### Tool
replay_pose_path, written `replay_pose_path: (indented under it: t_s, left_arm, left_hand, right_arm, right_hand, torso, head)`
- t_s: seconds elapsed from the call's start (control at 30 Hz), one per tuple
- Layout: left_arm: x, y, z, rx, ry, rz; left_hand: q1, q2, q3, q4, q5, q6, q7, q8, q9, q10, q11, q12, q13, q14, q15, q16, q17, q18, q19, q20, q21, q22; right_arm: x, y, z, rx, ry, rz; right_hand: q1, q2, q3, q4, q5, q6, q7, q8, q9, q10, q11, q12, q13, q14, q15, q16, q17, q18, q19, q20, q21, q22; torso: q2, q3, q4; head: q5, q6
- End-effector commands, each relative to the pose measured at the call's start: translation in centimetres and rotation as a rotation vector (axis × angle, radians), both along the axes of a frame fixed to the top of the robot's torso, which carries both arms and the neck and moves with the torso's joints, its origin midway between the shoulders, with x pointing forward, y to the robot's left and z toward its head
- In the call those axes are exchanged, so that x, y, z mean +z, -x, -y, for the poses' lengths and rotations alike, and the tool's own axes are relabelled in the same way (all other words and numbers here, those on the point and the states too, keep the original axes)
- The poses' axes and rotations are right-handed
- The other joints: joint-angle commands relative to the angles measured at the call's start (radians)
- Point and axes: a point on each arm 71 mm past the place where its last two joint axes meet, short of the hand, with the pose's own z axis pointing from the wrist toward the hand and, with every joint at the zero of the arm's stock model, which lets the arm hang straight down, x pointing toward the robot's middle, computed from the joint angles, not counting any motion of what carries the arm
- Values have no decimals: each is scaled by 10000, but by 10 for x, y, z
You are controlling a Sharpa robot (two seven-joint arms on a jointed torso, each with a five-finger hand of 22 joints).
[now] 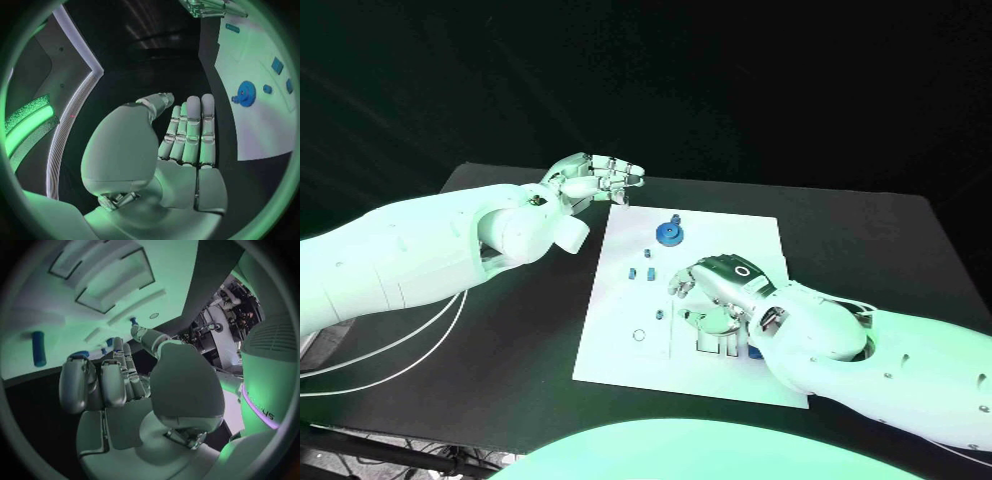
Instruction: Assemble the parts on the task board
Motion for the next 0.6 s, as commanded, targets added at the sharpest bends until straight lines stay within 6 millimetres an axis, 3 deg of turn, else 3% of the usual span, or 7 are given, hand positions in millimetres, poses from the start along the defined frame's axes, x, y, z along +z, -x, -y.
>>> replay_pose_path:
  t_s: [0.03, 0.17, 0.27, 0.4, 0.47, 0.53, 0.6]
  left_arm:
    - [1, 0, 2, -183, 95, 6]
    - [1, 1, 2, -189, 96, 2]
    - [1, 1, 2, -191, 95, 0]
    - [1, 1, 2, -185, 90, -5]
    - [0, 1, 1, -185, 89, -7]
    - [0, 1, 1, -186, 89, -8]
    - [0, 1, 1, -183, 86, -10]
  left_hand:
    - [-24, 50, -52, 17, 28, -59, 153, 31, -2, -58, 24, 43, -16, -35, 54, -64, -15, 148, 33, 19, -53, -10]
    - [-24, 50, -52, 17, 28, -59, 153, 31, -2, -58, 24, 43, -16, -35, 54, -64, -15, 148, 33, 19, -53, -10]
    - [-24, 50, -52, 17, 28, -59, 153, 31, -2, -58, 24, 43, -16, -35, 54, -64, -15, 148, 33, 19, -53, -10]
    - [-24, 50, -52, 17, 28, -59, 153, 31, -2, -58, 24, 43, -16, -35, 54, -64, -15, 148, 33, 19, -53, -10]
    - [-24, 50, -52, 17, 28, -59, 153, 31, -2, -58, 24, 43, -16, -35, 54, -64, -15, 148, 33, 19, -53, -10]
    - [-24, 50, -52, 17, 28, -59, 153, 31, -2, -58, 24, 43, -16, -35, 54, -64, -15, 148, 33, 19, -53, -10]
    - [-24, 50, -52, 17, 28, -59, 153, 31, -2, -58, 24, 43, -16, -35, 54, -64, -15, 148, 33, 19, -53, -10]
  right_arm:
    - [9, -8, 14, -418, -52, -151]
    - [20, -20, 34, -791, 154, -155]
    - [26, -28, 49, -1046, 423, -201]
    - [27, -34, 62, -1233, 800, -356]
    - [26, -37, 67, -1298, 1005, -485]
    - [24, -39, 72, -1317, 1240, -654]
    - [22, -41, 74, -1318, 1412, -788]
  right_hand:
    - [14, -99, -117, -1, 68, -92, 8, -68, -4, -65, -18, 65, -1, 274, 60, 9, 23, 77, 2, 10, 20, 1518]
    - [18, -127, -270, 16, 77, -130, 6, -112, -7, -133, -19, 117, -1, 290, 59, 58, 75, 78, 6, 8, 5, 1512]
    - [150, -60, -984, 101, 226, -229, -36, -263, -18, -475, -8, 272, -18, 268, 92, 62, -23, 127, -63, 9, -267, 1407]
    - [815, 384, -3123, 546, 531, -326, -185, -588, -64, -1070, 67, 665, -91, 236, 131, 113, -157, 201, -169, 67, -772, 1211]
    - [1157, 526, -4017, 882, 596, -378, -222, -736, -92, -1303, 97, 823, -130, 222, 154, 138, -213, 236, -216, 88, -1003, 1124]
    - [2132, 677, -5519, 1992, 629, -409, -224, -949, -100, -1695, 136, 1159, -171, 180, 200, 155, -378, 283, -264, 135, -1373, 983]
    - [2411, 622, -5806, 2461, 643, -448, -227, -1018, -96, -1797, 156, 1259, -179, 172, 204, 173, -407, 299, -270, 129, -1463, 952]
  torso:
    - [4, -8, -3]
    - [7, -8, -7]
    - [19, -3, 7]
    - [28, 2, 18]
    - [30, 8, 17]
    - [31, 10, 28]
    - [35, 10, 28]
  head:
    - [-110, 83]
    - [-226, 132]
    - [-297, 167]
    - [-327, 187]
    - [-331, 195]
    - [-344, 185]
    - [-346, 179]
